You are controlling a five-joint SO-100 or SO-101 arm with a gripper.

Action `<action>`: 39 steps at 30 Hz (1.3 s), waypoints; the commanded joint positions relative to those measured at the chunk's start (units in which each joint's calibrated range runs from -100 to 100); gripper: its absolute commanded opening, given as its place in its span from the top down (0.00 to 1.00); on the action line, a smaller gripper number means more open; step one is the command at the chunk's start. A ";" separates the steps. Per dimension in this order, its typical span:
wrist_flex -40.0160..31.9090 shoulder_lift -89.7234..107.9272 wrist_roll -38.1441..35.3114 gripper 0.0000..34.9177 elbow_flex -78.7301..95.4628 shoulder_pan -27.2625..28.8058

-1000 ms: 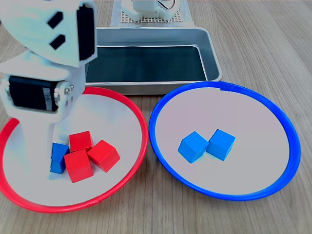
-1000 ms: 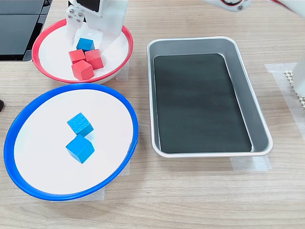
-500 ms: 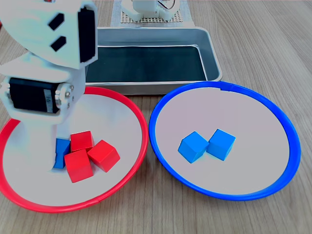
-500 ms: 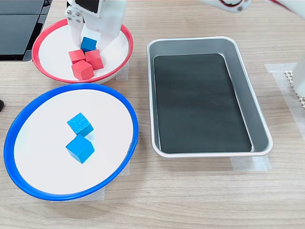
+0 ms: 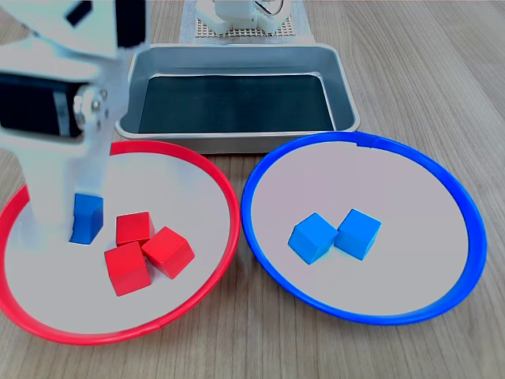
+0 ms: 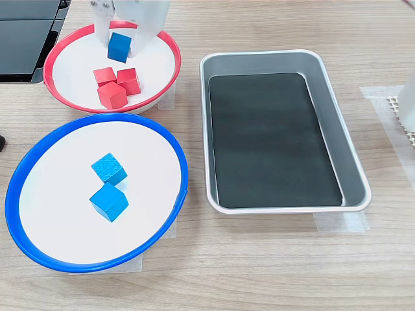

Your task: Relocate any misplaced blocks to their matching dishes.

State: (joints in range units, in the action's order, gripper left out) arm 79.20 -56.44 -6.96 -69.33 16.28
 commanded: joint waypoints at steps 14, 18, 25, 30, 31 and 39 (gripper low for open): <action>-4.13 27.40 -5.52 0.99 28.23 -24.42; -4.54 27.40 -9.62 0.99 33.14 -28.85; -5.53 26.97 -16.46 0.99 39.79 -31.48; -5.61 25.86 -19.63 0.99 40.97 -30.26; -5.61 25.43 -20.07 0.99 40.88 -29.98; -2.40 21.43 -23.05 0.85 36.60 -27.53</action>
State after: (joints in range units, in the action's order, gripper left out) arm 75.53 -35.21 -29.23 -28.68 -12.04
